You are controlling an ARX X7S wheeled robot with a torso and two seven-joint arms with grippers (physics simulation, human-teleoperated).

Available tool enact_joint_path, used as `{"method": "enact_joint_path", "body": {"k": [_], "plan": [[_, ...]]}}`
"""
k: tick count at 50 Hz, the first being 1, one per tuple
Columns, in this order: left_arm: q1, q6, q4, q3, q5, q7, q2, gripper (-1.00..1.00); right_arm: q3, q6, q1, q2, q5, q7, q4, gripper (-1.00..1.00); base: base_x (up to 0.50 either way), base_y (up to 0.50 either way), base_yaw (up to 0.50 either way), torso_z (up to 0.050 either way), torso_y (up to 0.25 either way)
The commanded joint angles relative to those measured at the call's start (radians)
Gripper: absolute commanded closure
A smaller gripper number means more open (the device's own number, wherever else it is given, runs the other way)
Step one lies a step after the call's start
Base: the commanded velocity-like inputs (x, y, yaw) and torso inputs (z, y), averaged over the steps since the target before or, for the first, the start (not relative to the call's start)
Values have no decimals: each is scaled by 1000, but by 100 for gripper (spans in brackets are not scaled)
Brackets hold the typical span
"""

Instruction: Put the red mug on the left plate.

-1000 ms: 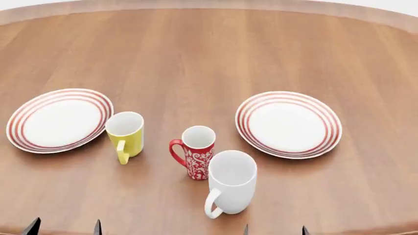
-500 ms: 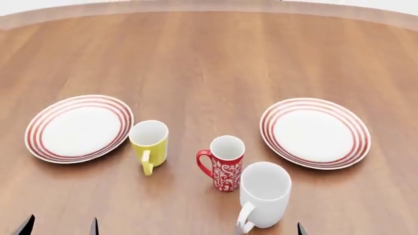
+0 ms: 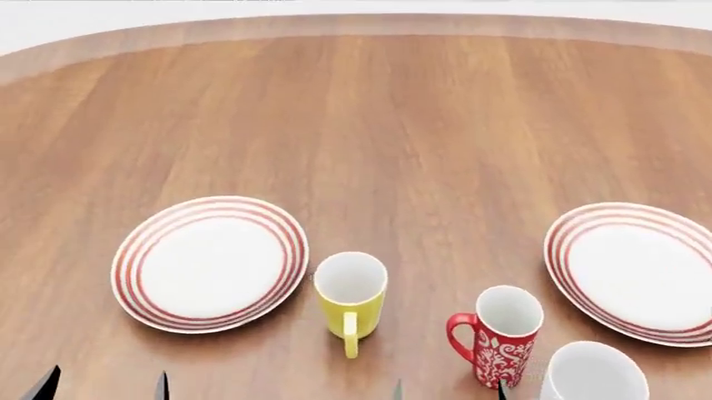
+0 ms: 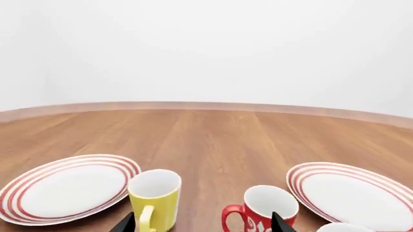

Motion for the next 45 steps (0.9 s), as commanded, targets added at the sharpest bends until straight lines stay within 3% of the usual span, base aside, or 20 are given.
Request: {"method": "enact_joint_path", "body": {"k": [1, 23, 35, 41, 45], "plan": [[-2, 2, -3, 15, -7, -14, -14, -100, -17, -3, 4, 13, 15, 10, 5, -100, 316, 426, 0, 0, 0], [-6, 13, -12, 37, -18, -32, -35, -100, -32, -10, 14, 30, 42, 32, 23, -100, 339, 418, 0, 0, 0], [-3, 13, -5, 45, -24, -43, -45, -100, -33, -11, 18, 34, 56, 51, 28, -100, 377, 129, 0, 0, 0], [-5, 10, -3, 44, -33, -47, -51, -100, -2, 80, 66, 15, 82, 103, 39, -100, 0, 0, 0, 0, 0], [-2, 10, 1, 42, -42, -48, -55, -100, 63, 264, 116, -13, 174, 179, -86, -100, 0, 0, 0, 0, 0]]}}
